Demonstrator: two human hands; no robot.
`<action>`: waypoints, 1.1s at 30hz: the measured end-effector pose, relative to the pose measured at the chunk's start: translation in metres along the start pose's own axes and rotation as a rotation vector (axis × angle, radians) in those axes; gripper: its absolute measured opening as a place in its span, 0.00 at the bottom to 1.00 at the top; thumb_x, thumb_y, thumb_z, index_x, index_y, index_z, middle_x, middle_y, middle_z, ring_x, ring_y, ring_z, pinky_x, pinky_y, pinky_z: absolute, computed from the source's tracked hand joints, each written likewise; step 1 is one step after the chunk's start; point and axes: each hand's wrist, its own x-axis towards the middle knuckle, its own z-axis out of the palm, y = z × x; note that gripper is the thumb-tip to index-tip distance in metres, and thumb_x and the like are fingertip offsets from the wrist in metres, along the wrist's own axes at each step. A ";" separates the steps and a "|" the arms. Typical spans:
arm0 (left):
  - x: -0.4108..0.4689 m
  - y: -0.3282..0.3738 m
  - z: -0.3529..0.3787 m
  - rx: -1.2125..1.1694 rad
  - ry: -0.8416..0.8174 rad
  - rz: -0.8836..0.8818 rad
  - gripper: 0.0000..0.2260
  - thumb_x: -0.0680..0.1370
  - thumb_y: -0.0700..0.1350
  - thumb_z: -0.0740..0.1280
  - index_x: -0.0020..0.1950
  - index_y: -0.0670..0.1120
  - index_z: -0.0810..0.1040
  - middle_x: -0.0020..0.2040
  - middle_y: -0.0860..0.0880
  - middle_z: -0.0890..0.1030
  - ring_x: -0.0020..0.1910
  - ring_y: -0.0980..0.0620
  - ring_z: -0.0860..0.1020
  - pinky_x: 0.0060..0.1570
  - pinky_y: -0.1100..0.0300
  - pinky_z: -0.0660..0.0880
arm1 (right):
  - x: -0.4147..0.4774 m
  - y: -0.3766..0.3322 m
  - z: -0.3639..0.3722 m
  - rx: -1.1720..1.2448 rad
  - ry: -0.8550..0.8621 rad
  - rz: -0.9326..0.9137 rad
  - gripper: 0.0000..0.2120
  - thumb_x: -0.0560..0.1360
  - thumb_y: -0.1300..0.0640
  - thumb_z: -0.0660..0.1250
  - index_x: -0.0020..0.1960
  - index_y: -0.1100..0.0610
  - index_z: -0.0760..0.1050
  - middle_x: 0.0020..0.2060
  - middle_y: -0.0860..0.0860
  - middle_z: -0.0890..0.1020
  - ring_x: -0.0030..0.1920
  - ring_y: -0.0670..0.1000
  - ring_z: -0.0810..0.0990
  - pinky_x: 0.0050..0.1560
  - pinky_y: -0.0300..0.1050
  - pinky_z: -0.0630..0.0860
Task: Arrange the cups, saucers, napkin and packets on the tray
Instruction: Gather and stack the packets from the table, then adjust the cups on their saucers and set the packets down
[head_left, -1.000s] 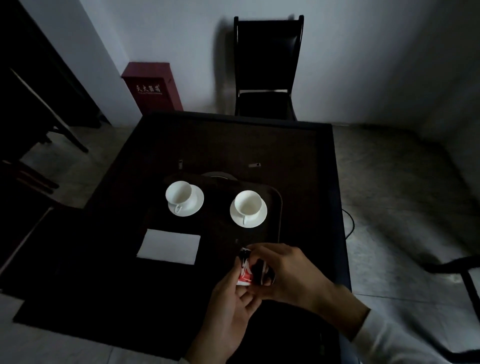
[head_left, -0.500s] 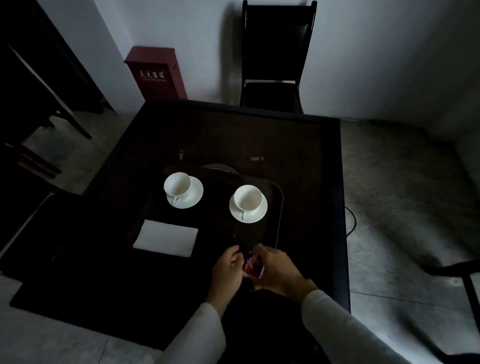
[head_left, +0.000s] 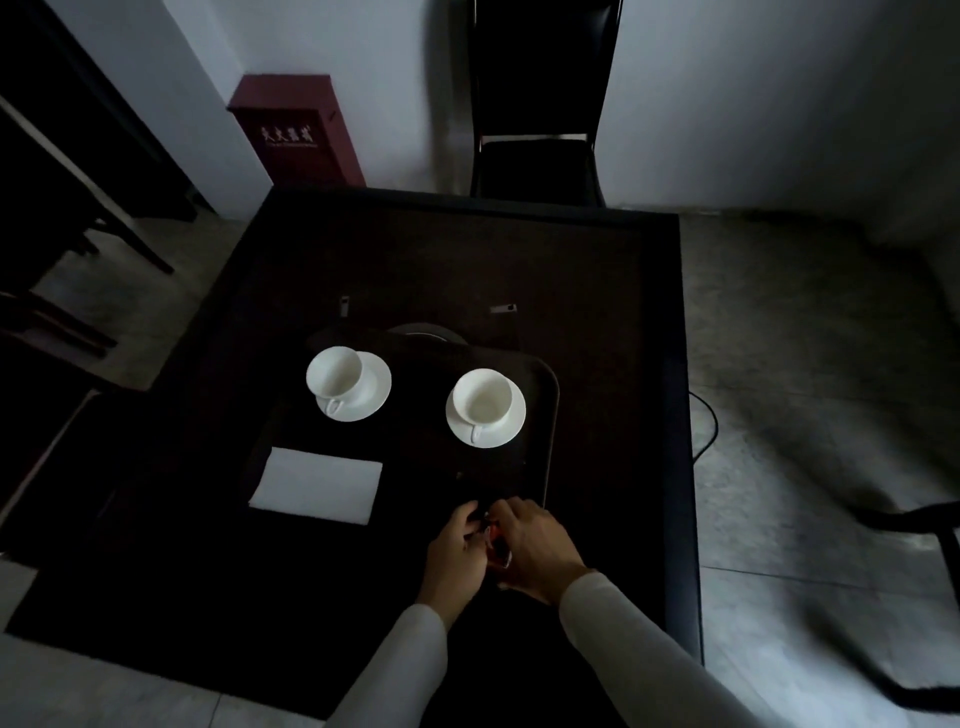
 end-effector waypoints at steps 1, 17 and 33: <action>0.001 0.000 0.000 -0.001 0.004 -0.002 0.20 0.82 0.42 0.64 0.74 0.52 0.71 0.66 0.46 0.80 0.62 0.50 0.79 0.62 0.57 0.76 | 0.000 0.000 0.000 -0.007 -0.001 -0.007 0.33 0.69 0.43 0.75 0.69 0.55 0.68 0.62 0.54 0.76 0.62 0.58 0.75 0.62 0.51 0.74; 0.013 0.005 -0.056 0.083 0.012 0.148 0.18 0.82 0.38 0.63 0.72 0.48 0.74 0.62 0.44 0.81 0.55 0.51 0.79 0.54 0.62 0.71 | -0.001 -0.023 -0.010 0.186 0.171 0.034 0.30 0.70 0.45 0.72 0.68 0.56 0.74 0.62 0.54 0.79 0.62 0.58 0.77 0.62 0.51 0.74; 0.099 0.048 -0.287 -0.370 0.233 0.269 0.11 0.84 0.45 0.62 0.64 0.52 0.79 0.60 0.53 0.82 0.61 0.57 0.80 0.68 0.49 0.74 | 0.159 -0.174 -0.077 0.952 0.547 0.266 0.17 0.80 0.52 0.68 0.69 0.50 0.76 0.60 0.44 0.84 0.59 0.36 0.80 0.58 0.30 0.74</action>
